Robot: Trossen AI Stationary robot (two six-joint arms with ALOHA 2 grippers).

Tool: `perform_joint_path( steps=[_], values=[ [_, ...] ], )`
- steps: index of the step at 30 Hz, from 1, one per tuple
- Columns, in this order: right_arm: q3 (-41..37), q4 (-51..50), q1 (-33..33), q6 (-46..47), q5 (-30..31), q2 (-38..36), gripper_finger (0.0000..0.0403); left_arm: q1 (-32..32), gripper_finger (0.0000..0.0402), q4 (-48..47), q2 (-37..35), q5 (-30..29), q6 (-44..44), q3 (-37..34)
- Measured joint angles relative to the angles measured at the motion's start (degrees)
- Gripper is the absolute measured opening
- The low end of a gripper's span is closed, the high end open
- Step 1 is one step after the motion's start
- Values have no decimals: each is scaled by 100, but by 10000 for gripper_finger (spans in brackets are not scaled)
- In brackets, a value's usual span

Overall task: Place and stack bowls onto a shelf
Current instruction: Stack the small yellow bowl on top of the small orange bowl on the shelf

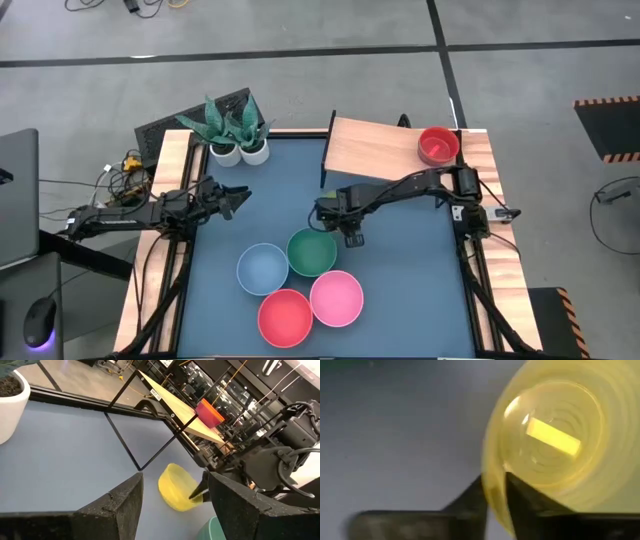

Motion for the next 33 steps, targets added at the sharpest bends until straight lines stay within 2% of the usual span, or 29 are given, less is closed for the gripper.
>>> perform_joint_path(
  steps=[1, 3, 7, 13, 27, 30, 33],
  values=[
    [2, 1, 2, 4, -8, -2, 40, -2, 209, 1, -1, -1, -5, 0],
    [4, -25, 4, 34, -93, -8, 21, -2, 209, -1, -1, -1, -33, 0],
    [142, -247, 4, 132, -320, -8, 22, -2, 209, 0, 0, -1, -55, 0],
    [713, -854, 14, 132, -1104, -180, 22, 0, 209, -1, -1, -1, -52, 0],
    [1473, -598, -351, 587, -2923, -2044, 22, -2, 209, -1, -1, -3, -90, 0],
    [1611, -315, -358, 668, -2815, -2498, 22, 0, 209, 0, 0, -3, -114, 0],
    [1735, -77, -363, 824, -2038, -2964, 22, 0, 209, -1, -1, -3, -119, 0]
  ],
)
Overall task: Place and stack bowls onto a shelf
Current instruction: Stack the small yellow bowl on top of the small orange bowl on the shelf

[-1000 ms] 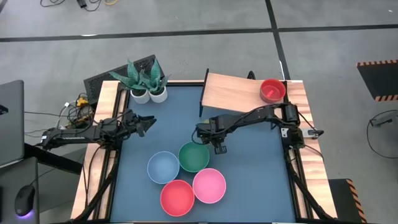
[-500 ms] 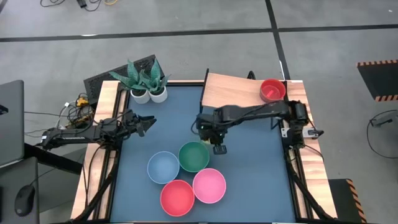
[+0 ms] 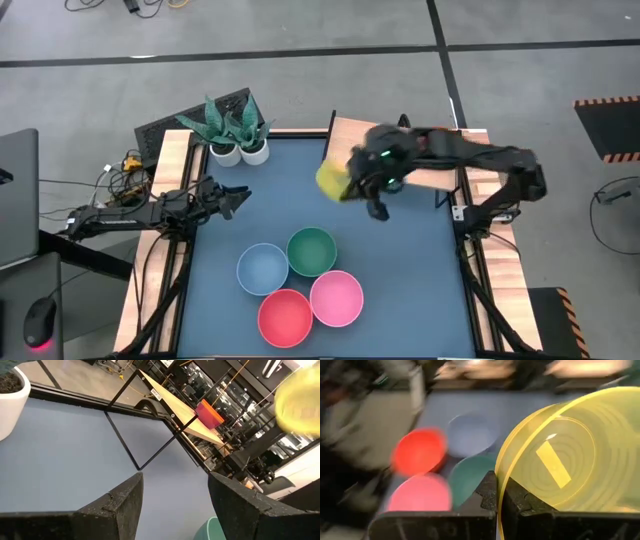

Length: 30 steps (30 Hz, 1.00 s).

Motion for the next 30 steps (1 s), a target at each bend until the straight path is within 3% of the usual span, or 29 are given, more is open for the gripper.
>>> perform_joint_path(
  steps=[7, 12, 17, 30],
  values=[
    [93, -737, -107, 715, 3329, -819, 22, -2, 209, 0, 0, -19, -46, 0],
    [93, -2480, -612, 2127, 4583, -971, 22, 0, 209, 4, 1, -142, -52, 0],
    [62, -3954, -1166, 3345, 4605, -810, 22, -2, 209, 9, 0, -273, -55, 0],
    [-113, -3940, -2294, 2922, 3898, -218, 22, -1, 209, 20, 0, -431, -60, 0]
  ],
)
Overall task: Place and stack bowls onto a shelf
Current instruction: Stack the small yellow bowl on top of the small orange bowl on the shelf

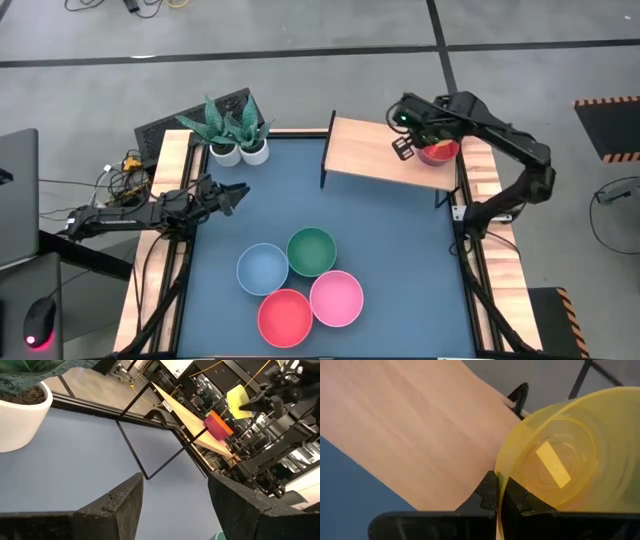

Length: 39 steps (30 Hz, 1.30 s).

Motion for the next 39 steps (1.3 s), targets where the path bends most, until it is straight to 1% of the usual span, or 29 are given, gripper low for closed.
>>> perform_joint_path(
  steps=[6, 16, 22, 25, 28, 31, 34, 39],
  values=[
    [0, 8, -338, -103, -231, 232, 22, 0, 209, 0, 0, 18, -89, 0],
    [0, 8, -728, -33, -235, 244, 22, 1, 209, 0, 2, 20, -87, 0],
    [-3, 12, -695, -33, -260, -172, 21, 1, 209, 0, 1, 22, -85, 0],
    [-109, 10, -717, 181, -278, -499, 21, 0, 209, 0, 2, 22, -84, 0],
    [-458, 2, -869, 270, -312, -794, 21, 1, 209, 0, 2, 22, -82, 0],
    [-766, -10, -939, 275, -522, -1017, 22, 0, 209, 0, 0, 13, -60, 0],
    [-800, 12, -857, 151, -534, -1061, 22, -1, 209, 2, 0, 11, 53, 0],
    [-800, 8, -768, 33, -555, -900, 22, 0, 209, 2, 2, -105, 71, 0]
  ],
)
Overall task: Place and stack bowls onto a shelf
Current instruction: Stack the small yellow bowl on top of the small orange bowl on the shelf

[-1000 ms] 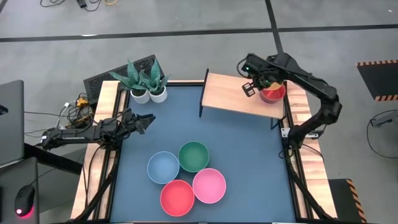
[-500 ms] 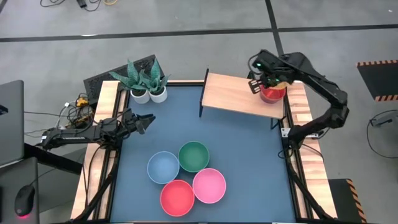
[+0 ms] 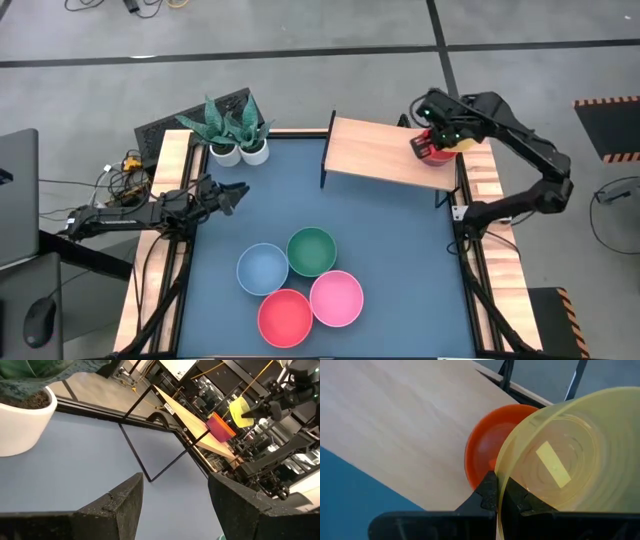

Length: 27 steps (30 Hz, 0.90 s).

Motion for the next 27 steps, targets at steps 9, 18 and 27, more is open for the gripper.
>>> perform_joint_path(
  steps=[9, 18, 27],
  values=[
    [0, -2, -2, -292, -64, 533, 21, 1, 209, 2, -2, -55, 22, 0],
    [0, -2, -13, -422, -166, 724, 25, 0, 209, 2, -1, -52, 15, 0],
    [0, 3, -59, -434, -322, 724, 47, 1, 209, 2, 0, -50, 20, 0]
  ],
)
